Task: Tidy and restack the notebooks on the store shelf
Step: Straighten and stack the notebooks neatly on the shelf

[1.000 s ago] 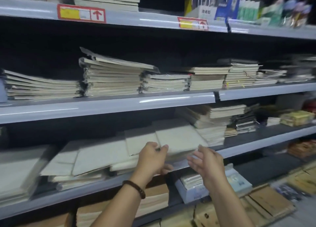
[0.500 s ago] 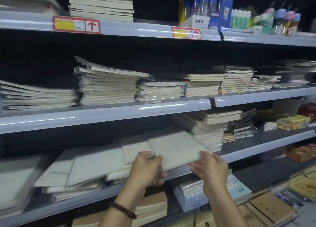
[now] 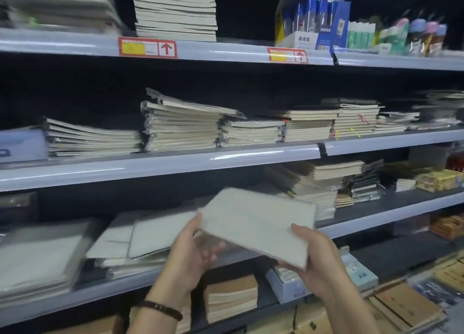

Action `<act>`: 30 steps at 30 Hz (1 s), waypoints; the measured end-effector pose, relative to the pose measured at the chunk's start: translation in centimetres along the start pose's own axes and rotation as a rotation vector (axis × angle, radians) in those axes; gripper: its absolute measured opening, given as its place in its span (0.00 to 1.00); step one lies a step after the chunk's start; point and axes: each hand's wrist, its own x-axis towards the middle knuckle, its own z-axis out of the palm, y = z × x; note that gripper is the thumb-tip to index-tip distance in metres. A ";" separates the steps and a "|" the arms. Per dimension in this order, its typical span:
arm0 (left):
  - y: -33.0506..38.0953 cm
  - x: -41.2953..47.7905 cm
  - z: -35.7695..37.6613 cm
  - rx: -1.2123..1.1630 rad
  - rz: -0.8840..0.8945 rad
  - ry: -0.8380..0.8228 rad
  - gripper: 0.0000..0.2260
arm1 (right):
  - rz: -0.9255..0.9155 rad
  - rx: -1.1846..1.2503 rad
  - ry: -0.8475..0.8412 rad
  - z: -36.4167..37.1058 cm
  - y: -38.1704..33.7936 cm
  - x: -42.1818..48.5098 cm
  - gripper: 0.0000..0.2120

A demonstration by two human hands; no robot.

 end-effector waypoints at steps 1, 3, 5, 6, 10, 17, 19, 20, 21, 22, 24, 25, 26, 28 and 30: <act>0.7 -0.3 -1.1 -0.099 -0.027 -0.029 0.20 | 0.018 -0.016 -0.026 0.3 -0.2 -0.3 0.06; 2.1 -1.4 -3.1 -0.188 -0.109 -0.161 0.21 | 0.062 -0.055 -0.056 0.9 -0.3 -0.8 0.06; 3.1 -2.4 -4.6 -0.171 -0.165 -0.249 0.22 | 0.107 -0.081 -0.067 1.5 -0.3 -0.8 0.10; 3.3 -2.8 -5.2 -0.165 -0.184 -0.256 0.23 | 0.127 -0.093 -0.072 1.7 -0.2 -0.7 0.12; 2.7 -4.2 -6.7 -0.035 -0.146 -0.057 0.21 | 0.156 0.021 -0.114 2.7 0.9 -0.3 0.14; 1.6 -4.8 -6.4 -0.164 0.112 0.011 0.13 | 0.131 0.184 -0.296 6.7 5.1 -1.7 0.30; 1.3 -5.2 -6.4 -0.163 0.133 -0.053 0.17 | 0.044 0.037 -0.279 8.4 7.1 -1.9 0.19; 1.2 -5.4 -6.6 -0.140 0.135 -0.075 0.19 | 0.002 -0.003 -0.246 9.2 8.0 -1.8 0.15; 1.2 -5.6 -6.9 -0.119 0.134 -0.080 0.20 | -0.019 -0.017 -0.203 9.8 8.7 -1.7 0.14; 1.3 -5.6 -7.3 -0.104 0.137 -0.070 0.18 | -0.024 -0.010 -0.167 10.2 9.1 -1.6 0.13; 1.7 -5.7 -8.4 -0.125 0.143 -0.003 0.13 | 0.000 -0.003 -0.146 10.7 9.0 -1.3 0.13; 2.1 -5.7 -9.1 -0.154 0.151 0.059 0.12 | 0.020 -0.010 -0.153 10.9 8.8 -1.1 0.13; 2.4 -5.7 -9.9 -0.161 0.168 0.118 0.12 | 0.040 -0.026 -0.160 10.9 8.5 -0.9 0.13; 3.0 -5.9 -11.4 -0.093 0.207 0.174 0.11 | 0.059 -0.068 -0.193 11.3 8.2 -0.6 0.12; 3.2 -6.1 -12.5 -0.034 0.225 0.178 0.11 | 0.051 -0.096 -0.215 12.1 8.5 -0.4 0.11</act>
